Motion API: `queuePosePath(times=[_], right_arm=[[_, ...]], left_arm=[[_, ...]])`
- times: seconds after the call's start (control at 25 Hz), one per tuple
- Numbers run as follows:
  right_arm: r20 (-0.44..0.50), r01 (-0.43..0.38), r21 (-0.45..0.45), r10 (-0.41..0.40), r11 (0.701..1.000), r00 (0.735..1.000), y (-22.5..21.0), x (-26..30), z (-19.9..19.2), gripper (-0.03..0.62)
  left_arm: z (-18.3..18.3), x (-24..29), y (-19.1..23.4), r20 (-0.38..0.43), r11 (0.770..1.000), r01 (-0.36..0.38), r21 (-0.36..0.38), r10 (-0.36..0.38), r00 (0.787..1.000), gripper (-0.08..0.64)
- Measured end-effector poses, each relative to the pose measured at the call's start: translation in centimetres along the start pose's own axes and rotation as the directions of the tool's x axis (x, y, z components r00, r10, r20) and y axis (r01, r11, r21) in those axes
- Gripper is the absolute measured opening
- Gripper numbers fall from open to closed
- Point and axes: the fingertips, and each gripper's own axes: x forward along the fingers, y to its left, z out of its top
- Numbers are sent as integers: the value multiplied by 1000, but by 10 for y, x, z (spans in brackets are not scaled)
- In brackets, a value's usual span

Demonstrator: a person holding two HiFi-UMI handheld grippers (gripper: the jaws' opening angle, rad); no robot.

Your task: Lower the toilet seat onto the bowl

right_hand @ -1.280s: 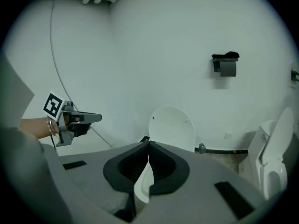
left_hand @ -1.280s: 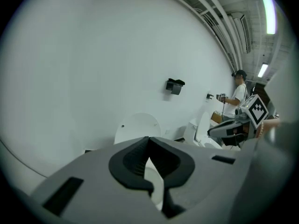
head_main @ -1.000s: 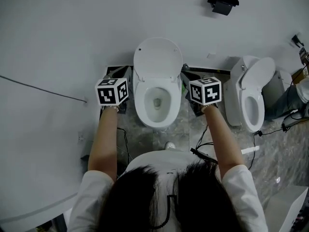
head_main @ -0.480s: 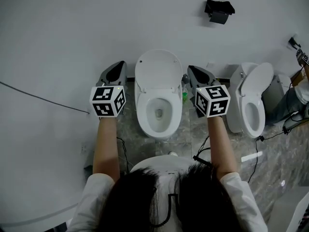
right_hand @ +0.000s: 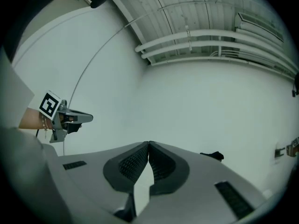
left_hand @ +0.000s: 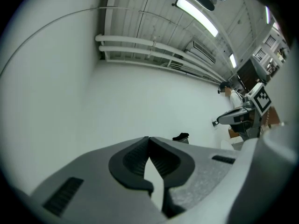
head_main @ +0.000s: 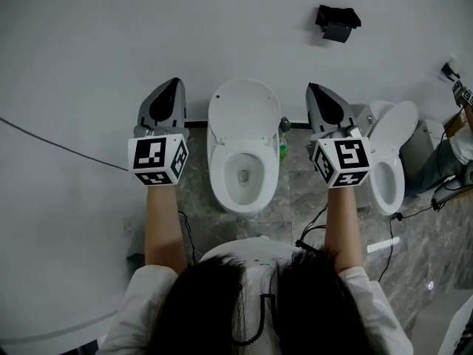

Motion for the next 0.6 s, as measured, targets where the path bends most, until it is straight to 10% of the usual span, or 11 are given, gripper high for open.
queuePosePath(times=[0.6], right_arm=[[73,36,-51,-32,998,997,-5,-10,23,28]], left_arm=[[25,-5,6,51,998,-27,59,24,998,9]])
